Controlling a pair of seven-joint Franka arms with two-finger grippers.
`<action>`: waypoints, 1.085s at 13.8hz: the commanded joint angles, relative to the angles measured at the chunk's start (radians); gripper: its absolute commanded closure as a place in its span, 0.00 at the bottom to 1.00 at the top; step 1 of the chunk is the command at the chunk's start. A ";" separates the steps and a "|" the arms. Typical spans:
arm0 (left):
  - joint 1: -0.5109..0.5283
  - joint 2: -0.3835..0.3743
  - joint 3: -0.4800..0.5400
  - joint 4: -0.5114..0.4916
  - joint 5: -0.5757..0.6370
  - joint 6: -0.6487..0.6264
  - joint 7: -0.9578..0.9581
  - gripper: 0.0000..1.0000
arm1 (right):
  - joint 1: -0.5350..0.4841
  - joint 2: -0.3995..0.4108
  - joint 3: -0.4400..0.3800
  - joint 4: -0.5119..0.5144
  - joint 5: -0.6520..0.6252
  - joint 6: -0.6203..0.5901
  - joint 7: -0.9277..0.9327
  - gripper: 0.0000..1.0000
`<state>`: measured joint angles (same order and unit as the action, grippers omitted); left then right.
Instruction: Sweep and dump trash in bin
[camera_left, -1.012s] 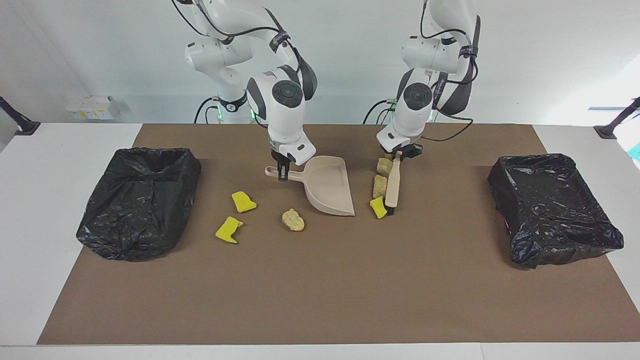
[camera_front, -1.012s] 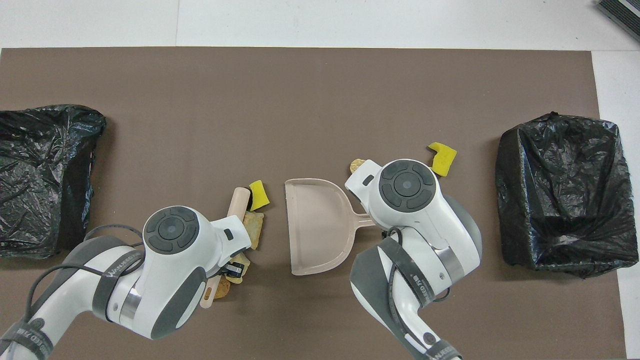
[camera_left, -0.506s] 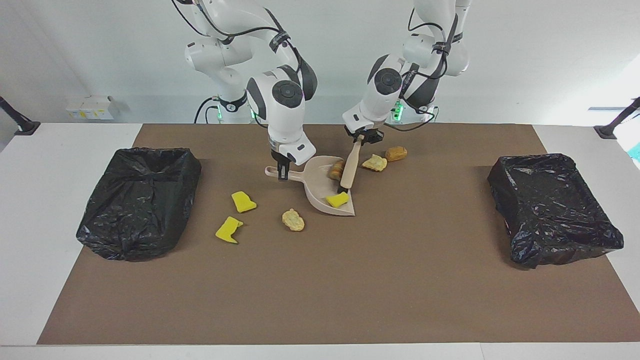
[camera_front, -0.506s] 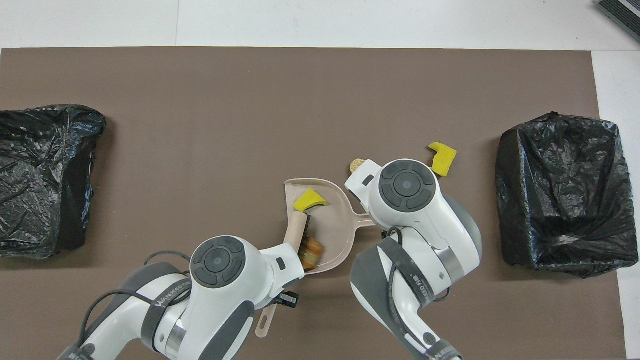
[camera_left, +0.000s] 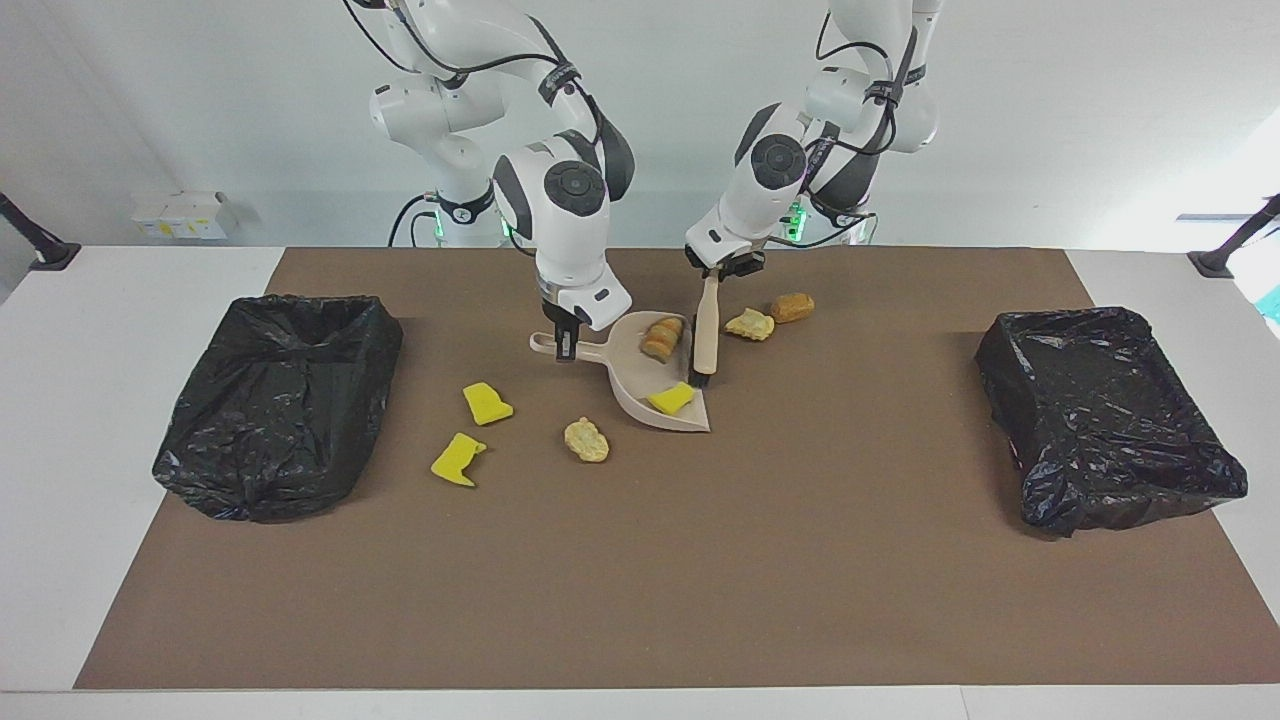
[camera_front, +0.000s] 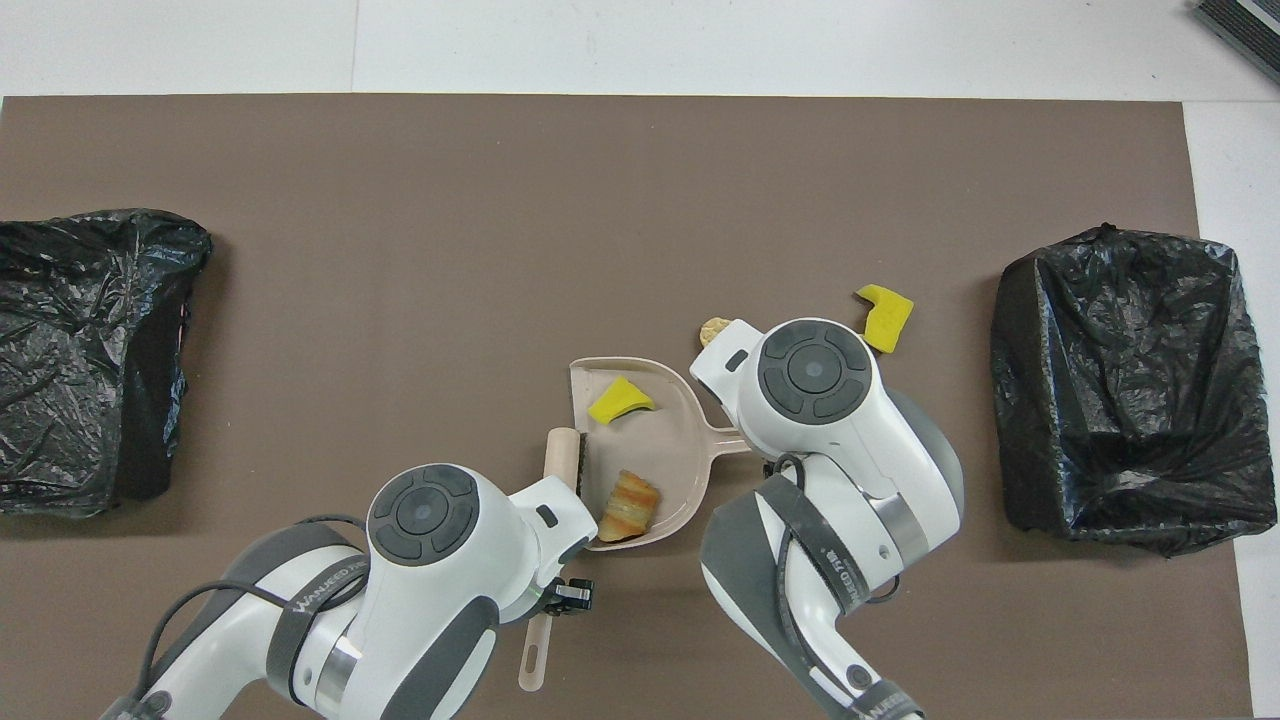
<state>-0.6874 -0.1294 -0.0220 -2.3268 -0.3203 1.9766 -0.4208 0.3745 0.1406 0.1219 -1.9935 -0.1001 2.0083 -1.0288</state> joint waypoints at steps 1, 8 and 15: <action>-0.004 -0.058 -0.001 0.026 -0.014 -0.091 -0.174 1.00 | -0.003 -0.009 0.004 -0.021 -0.016 0.018 0.016 1.00; 0.006 -0.174 0.001 0.014 -0.002 -0.288 -0.602 1.00 | -0.008 -0.012 0.004 -0.031 -0.016 0.020 0.009 1.00; 0.129 -0.262 0.001 -0.094 0.026 -0.407 -0.690 1.00 | -0.012 -0.015 0.004 -0.036 -0.069 0.010 -0.020 1.00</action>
<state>-0.5917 -0.3330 -0.0171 -2.3818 -0.3143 1.6049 -1.0931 0.3733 0.1406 0.1211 -2.0069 -0.1365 2.0089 -1.0299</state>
